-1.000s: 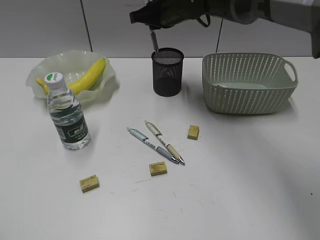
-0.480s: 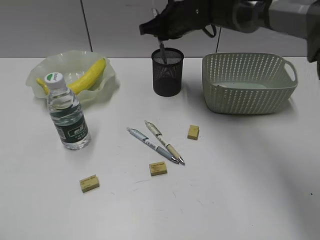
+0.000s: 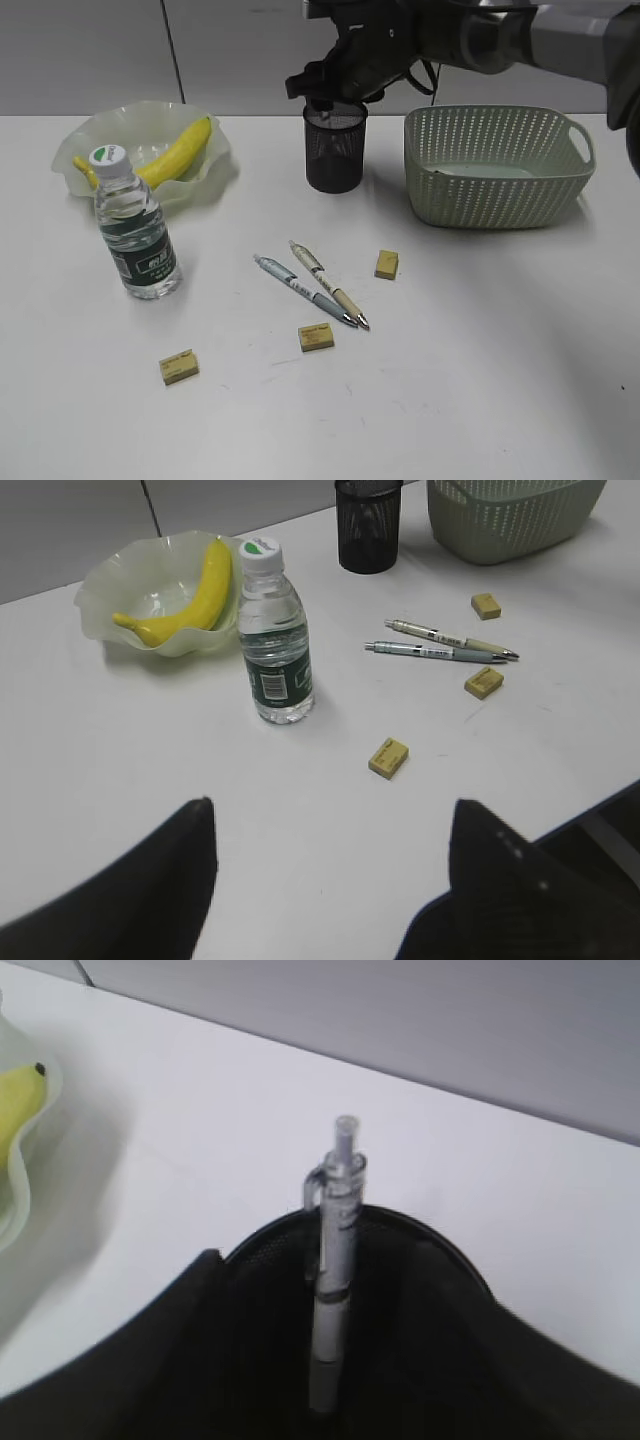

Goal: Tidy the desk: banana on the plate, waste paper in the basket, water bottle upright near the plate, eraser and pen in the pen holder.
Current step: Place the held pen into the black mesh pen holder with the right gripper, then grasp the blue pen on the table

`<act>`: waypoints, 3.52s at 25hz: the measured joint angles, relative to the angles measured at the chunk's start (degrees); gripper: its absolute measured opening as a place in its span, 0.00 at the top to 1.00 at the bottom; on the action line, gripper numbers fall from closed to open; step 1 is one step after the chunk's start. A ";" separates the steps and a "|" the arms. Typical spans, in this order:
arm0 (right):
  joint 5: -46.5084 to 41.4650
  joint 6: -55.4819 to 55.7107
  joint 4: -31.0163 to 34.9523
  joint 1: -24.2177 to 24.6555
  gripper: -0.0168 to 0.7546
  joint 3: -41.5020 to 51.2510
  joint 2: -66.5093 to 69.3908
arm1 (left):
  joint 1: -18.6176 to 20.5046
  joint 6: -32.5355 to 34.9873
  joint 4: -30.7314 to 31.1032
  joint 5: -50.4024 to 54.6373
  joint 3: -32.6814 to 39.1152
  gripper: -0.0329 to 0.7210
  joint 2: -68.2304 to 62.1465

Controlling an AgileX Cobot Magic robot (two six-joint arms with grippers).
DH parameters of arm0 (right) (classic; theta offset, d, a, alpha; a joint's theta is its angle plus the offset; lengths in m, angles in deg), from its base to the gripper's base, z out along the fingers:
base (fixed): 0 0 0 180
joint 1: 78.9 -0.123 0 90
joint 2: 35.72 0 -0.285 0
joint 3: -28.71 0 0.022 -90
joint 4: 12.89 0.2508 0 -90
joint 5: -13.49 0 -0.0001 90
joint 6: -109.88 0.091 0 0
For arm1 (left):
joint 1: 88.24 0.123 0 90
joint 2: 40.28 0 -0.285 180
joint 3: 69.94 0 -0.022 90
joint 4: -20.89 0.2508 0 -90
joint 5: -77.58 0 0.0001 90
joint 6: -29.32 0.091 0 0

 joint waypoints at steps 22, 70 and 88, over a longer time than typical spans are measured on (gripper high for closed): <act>-44.02 -8.60 0.00 -0.17 0.25 0.00 -22.09 | 0.00 0.00 0.04 0.00 0.00 0.24 0.00; -36.21 -11.32 -2.07 -0.24 0.40 87.13 -136.64 | 0.00 0.43 -7.89 -21.35 -2.14 0.31 -26.56; -36.16 -11.33 -1.90 -0.24 0.40 87.24 -138.18 | -8.36 -2.90 -28.28 -25.92 -24.59 0.31 -78.96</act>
